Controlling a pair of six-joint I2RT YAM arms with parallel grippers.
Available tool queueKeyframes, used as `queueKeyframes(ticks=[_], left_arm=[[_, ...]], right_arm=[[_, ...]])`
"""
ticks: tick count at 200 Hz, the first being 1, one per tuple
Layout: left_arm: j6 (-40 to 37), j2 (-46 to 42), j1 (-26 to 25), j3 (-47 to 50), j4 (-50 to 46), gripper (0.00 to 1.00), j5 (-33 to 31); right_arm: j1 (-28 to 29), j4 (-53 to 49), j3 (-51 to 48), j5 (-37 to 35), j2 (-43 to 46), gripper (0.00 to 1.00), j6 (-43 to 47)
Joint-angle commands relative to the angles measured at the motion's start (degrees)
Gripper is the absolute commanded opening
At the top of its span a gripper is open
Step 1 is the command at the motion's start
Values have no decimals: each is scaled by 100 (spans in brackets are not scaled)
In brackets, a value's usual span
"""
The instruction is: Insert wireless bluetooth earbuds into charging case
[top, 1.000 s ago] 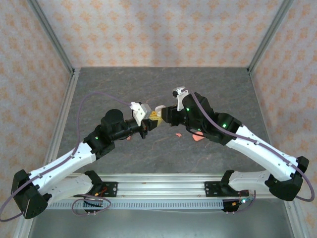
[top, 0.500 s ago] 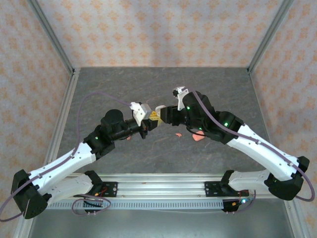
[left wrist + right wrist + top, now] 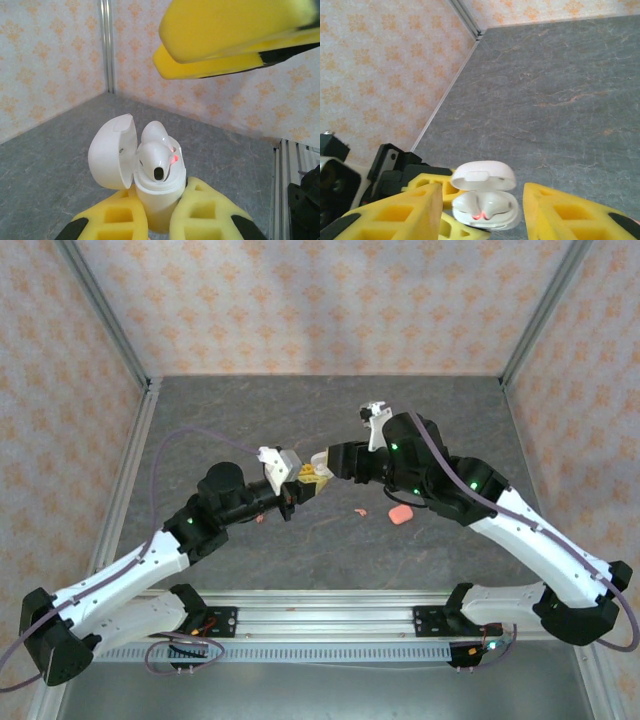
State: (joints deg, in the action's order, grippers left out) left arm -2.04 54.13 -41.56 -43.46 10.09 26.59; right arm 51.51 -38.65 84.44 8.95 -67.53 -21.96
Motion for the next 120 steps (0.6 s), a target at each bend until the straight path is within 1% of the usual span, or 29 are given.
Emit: queueKeyframes(ticks=[1,37,71,99,120], left_arm=[[-137,-223,-36,-81,-154,0,48],[-173,-450,-36,-12,-335,0,74],[-178,-539,-36,-30,-421,1,179],[-211,-517,-36,-157,-603,1,241],[-209,-491,-36,-201,-644,1,276]], right_arm=[[-274,-181,261,453,-202,47,-246],[-733,-274,397,1201,-450,47,-486],[-1038,-30,279,1925,-590,46,-788],[-1172,343,113,2499,-694,46,-1015],[-1195,526,70,2712,-771,45,-1103]])
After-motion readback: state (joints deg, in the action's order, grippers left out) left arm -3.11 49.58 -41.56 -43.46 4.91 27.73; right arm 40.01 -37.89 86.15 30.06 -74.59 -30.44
